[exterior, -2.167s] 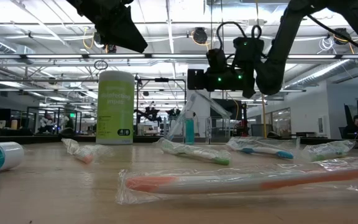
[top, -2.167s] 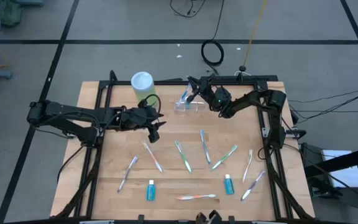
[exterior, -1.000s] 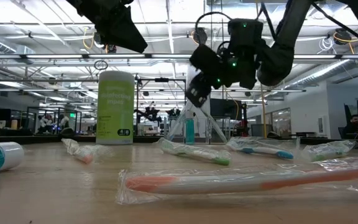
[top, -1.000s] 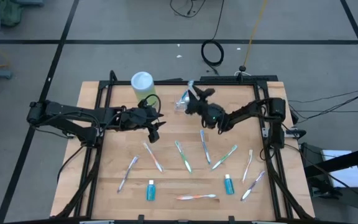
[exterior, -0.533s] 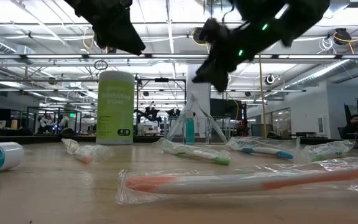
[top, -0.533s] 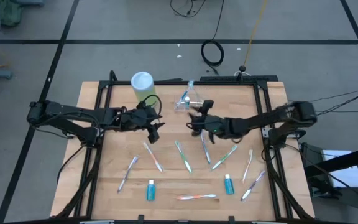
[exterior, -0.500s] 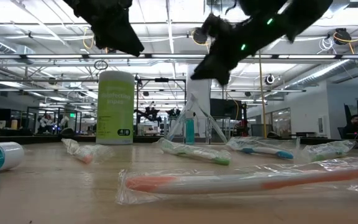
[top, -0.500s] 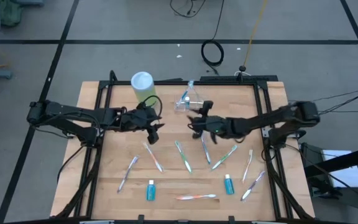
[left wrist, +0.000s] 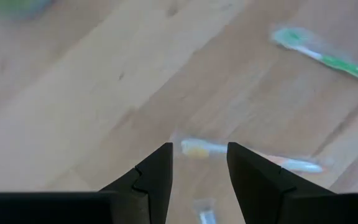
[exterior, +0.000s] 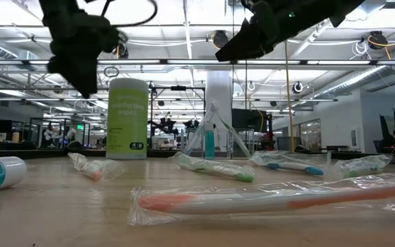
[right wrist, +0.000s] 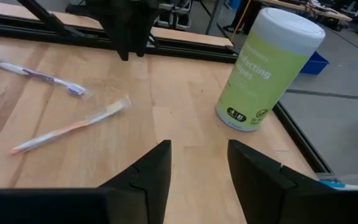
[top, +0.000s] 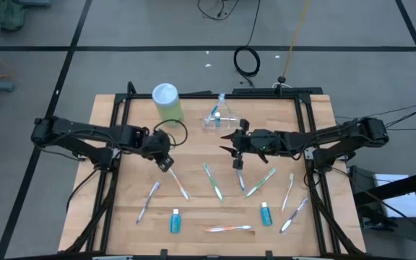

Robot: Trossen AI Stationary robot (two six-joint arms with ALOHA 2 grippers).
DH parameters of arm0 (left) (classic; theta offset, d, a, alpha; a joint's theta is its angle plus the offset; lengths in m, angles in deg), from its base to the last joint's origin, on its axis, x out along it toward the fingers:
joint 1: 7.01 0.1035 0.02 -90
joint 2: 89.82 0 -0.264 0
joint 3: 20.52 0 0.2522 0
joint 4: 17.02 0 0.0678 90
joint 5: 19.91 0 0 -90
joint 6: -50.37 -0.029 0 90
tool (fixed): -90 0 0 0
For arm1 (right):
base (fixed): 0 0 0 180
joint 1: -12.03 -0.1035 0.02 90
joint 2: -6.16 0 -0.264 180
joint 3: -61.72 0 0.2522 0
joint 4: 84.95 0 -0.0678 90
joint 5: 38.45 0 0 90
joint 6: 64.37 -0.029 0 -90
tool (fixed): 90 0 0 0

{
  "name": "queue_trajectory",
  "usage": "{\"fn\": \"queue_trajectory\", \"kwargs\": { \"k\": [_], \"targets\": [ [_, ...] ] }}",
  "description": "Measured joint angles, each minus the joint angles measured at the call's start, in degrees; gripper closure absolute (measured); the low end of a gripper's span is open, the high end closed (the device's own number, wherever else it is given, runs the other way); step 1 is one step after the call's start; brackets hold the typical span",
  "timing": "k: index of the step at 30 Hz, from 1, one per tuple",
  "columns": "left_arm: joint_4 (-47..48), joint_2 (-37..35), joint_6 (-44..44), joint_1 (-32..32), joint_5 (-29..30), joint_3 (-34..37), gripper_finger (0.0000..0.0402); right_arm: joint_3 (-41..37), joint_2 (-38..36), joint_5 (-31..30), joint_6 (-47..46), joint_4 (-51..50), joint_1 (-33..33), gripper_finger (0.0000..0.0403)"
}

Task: Pick & Place toothbrushing station
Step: Put the top left orange toothbrush into the transparent organizer

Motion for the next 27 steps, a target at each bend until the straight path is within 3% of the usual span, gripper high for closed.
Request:
{"fn": "queue_trajectory", "kwargs": {
  "k": [5,12,19,27],
  "targets": [
    [3.3,0.1,11.3,2.6,-2.6,0.0,0.0243,0.0,0.0,0.0,-0.2,-0.1,0.0,0.0256],
    [3.6,4.2,20.1,3.8,-5.4,2.3,0.0243,0.0,0.0,0.1,1.4,-0.3,0.0,0.0257],
    [-8.2,10.0,24.5,1.9,-10.7,7.4,0.0243,0.0,0.0,0.1,9.2,0.5,0.0,0.0259],
    [-14.8,15.3,30.5,0.9,-10.5,8.0,0.0243,0.0,0.0,0.1,19.3,0.5,0.0,0.0259]
  ]
}}
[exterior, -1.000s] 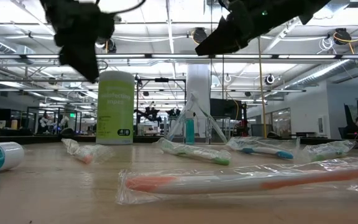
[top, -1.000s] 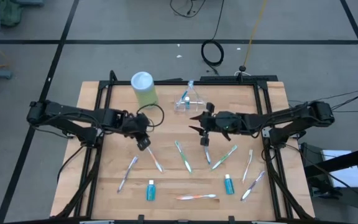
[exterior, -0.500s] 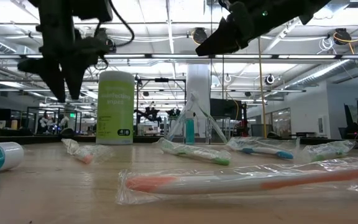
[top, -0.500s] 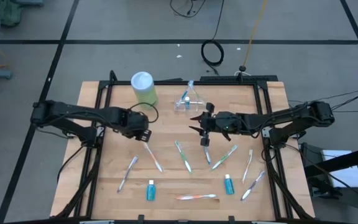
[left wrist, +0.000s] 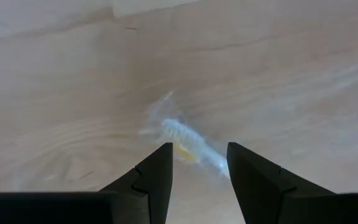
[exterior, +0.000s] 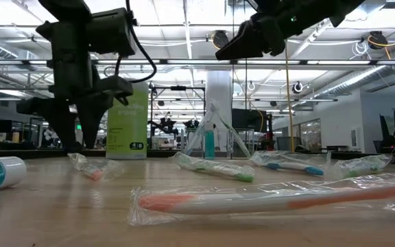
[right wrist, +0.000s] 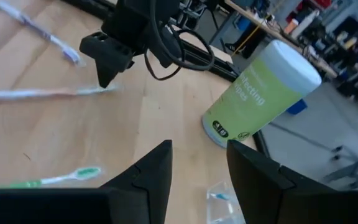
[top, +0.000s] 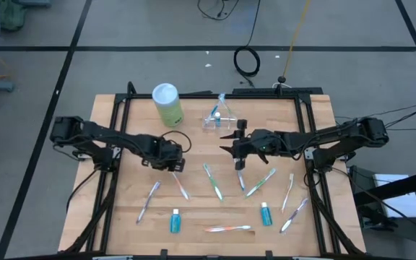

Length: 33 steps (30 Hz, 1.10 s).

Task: Pick & Place toothbrushing station
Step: Put the top left orange toothbrush into the transparent organizer

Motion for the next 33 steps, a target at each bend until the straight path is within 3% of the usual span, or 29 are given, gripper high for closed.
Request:
{"fn": "queue_trajectory", "kwargs": {
  "k": [7,15,27,33],
  "targets": [
    [-1.4,5.1,2.8,-1.0,-0.1,-0.1,0.0243,0.0,0.0,0.0,4.9,0.0,0.0,0.0259],
    [-2.6,6.0,2.4,-1.2,1.2,-0.3,0.0247,0.0,0.0,0.2,8.0,-0.1,0.0,0.0259],
    [-3.6,6.1,-6.5,-0.9,3.8,0.0,0.0382,0.0,0.0,0.2,7.5,-0.2,0.0,0.0259],
    [-6.3,4.1,-11.0,-0.5,10.2,-1.6,0.0378,0.0,0.0,0.2,7.5,-0.3,0.0,0.0259]
  ]
}}
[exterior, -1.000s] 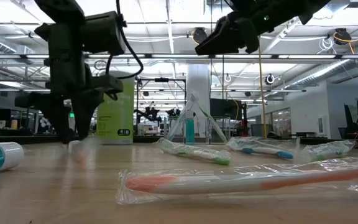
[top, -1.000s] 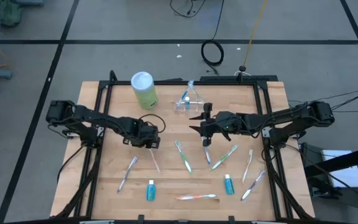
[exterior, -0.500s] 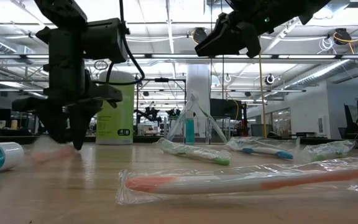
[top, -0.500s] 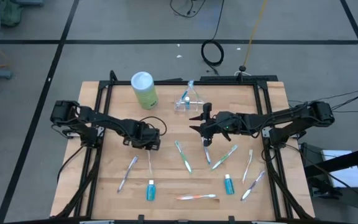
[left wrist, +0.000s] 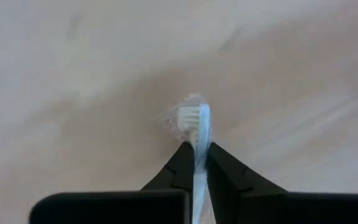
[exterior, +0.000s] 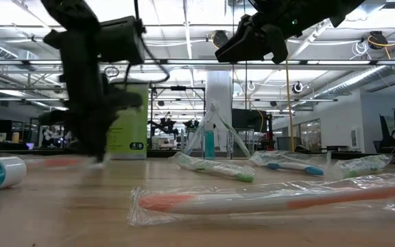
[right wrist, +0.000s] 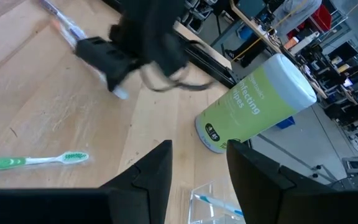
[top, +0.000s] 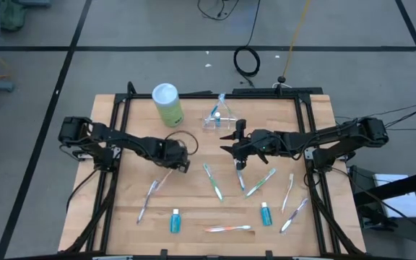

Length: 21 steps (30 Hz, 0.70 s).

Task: Pick & Place toothbrushing station
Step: Put the top left orange toothbrush into the transparent organizer

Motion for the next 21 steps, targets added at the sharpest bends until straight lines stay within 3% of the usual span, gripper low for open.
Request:
{"fn": "queue_trajectory", "kwargs": {
  "k": [5,11,17,21],
  "targets": [
    [-7.0,-4.1,-8.7,1.0,8.5,-2.8,0.0361,0.0,0.0,0.0,0.0,-0.2,0.0,0.0259],
    [-33.2,-5.6,-27.1,4.6,23.8,-3.3,0.0378,0.0,0.0,0.0,0.0,-3.2,0.0,0.0259],
    [-63.3,-3.0,-48.4,9.2,27.5,-3.3,0.0372,0.0,0.0,-0.1,-5.2,-5.9,0.0,0.0259],
    [-75.8,1.0,-60.4,11.7,27.5,-3.3,0.0357,0.0,0.0,-0.1,-9.4,-6.7,0.0,0.0259]
  ]
}}
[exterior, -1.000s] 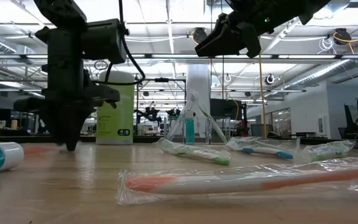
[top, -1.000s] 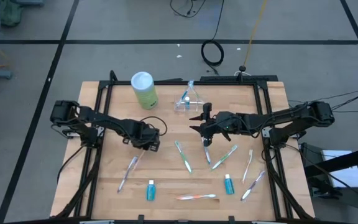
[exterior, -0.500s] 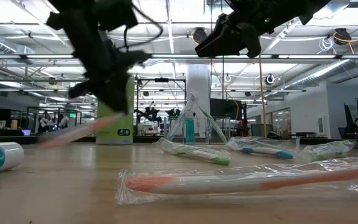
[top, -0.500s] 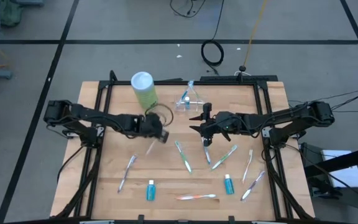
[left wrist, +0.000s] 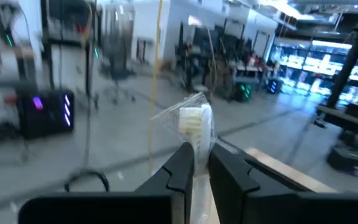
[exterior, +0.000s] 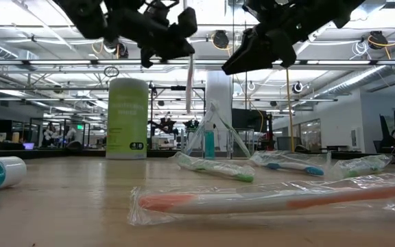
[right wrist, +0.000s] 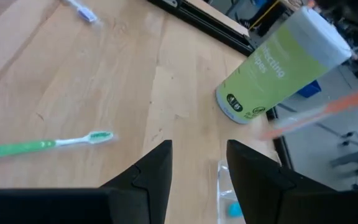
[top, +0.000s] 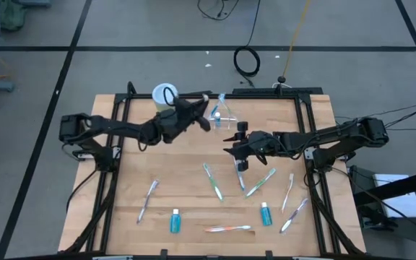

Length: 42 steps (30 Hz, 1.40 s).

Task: Pick & Place toothbrushing station
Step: Put the top left orange toothbrush into the transparent organizer, then put the left mouthwash bottle into the transparent bin

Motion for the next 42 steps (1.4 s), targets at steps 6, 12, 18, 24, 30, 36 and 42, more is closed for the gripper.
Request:
{"fn": "queue_trajectory", "kwargs": {
  "k": [6,12,18,24,30,36,42],
  "targets": [
    [-14.1,9.6,-9.4,2.7,-0.2,0.0,0.0365,0.0,0.0,0.0,-1.2,0.1,0.0,0.0259],
    [-16.1,15.8,-6.8,5.1,-0.3,0.0,0.0372,0.0,0.0,0.0,-1.2,0.1,0.0,0.0259],
    [-8.7,16.3,-4.4,5.8,-0.4,0.0,0.0337,0.0,0.0,0.0,-1.1,0.0,0.0,0.0259],
    [-7.2,16.2,-8.4,5.8,-1.3,0.0,0.0312,0.0,0.0,0.0,-1.1,0.0,0.0,0.0259],
    [-1.8,12.9,-11.4,5.8,0.8,0.0,0.027,0.0,0.0,0.0,-4.7,0.1,0.0,0.0259],
    [15.5,3.8,-9.5,4.7,0.9,0.0,0.0213,0.0,0.0,0.0,-9.1,0.1,0.0,0.0259],
    [33.8,-8.3,-7.0,1.5,-2.0,0.0,0.0193,0.0,0.0,0.0,-12.5,-0.2,0.0,0.0259]
  ]
}}
